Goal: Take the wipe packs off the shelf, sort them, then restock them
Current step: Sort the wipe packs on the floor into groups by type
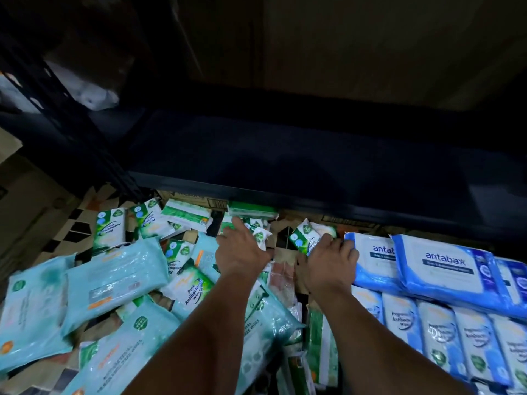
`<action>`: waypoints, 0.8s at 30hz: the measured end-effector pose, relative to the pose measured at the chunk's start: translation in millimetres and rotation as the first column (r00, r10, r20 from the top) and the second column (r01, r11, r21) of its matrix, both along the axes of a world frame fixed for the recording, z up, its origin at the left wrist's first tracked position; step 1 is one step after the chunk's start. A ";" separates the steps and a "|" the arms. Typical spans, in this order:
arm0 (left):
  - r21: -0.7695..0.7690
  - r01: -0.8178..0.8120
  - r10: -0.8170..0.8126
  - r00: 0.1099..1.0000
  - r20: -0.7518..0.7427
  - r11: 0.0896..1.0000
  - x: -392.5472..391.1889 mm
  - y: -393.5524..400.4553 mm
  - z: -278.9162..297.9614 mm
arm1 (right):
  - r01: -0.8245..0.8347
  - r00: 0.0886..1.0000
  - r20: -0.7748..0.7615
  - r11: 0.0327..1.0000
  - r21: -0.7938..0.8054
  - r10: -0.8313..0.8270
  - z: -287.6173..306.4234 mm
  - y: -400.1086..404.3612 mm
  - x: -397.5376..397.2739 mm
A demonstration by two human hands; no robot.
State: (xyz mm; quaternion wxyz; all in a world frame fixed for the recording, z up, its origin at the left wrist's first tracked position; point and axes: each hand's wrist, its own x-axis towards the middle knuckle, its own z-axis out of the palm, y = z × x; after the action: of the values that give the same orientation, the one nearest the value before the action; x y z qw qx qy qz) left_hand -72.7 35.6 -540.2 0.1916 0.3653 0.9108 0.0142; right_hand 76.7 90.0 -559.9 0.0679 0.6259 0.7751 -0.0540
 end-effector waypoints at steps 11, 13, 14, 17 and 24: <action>0.394 -0.119 0.033 0.976 0.217 0.911 -3.6 -21.4 9.4 | -0.064 0.998 0.022 0.998 0.001 0.064 10.5 -4.3 -2.4; 0.473 -0.064 -0.025 0.983 0.180 0.879 0.7 -31.2 21.1 | -0.052 0.995 -0.089 0.999 -0.007 0.051 18.6 -11.7 2.6; 0.505 -0.022 -0.061 0.987 0.148 0.863 4.4 -37.1 28.7 | -0.044 0.989 -0.140 0.999 -0.020 0.041 24.3 -17.2 6.0; 0.565 0.091 -0.144 0.988 0.049 0.820 17.9 -55.9 52.7 | -0.026 0.970 -0.242 0.999 -0.048 0.014 38.5 -37.2 17.3; 0.549 0.178 -0.225 0.974 0.018 0.817 60.6 -122.9 79.9 | -0.039 0.923 -0.382 0.979 -0.200 -0.042 72.3 -108.9 57.8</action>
State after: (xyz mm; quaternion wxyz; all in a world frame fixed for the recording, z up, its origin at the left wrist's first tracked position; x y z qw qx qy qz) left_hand -12.1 -87.3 -460.3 0.1174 0.4980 0.8168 0.2664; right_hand 134.4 -18.9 -487.6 -0.0216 0.5934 0.7632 -0.2549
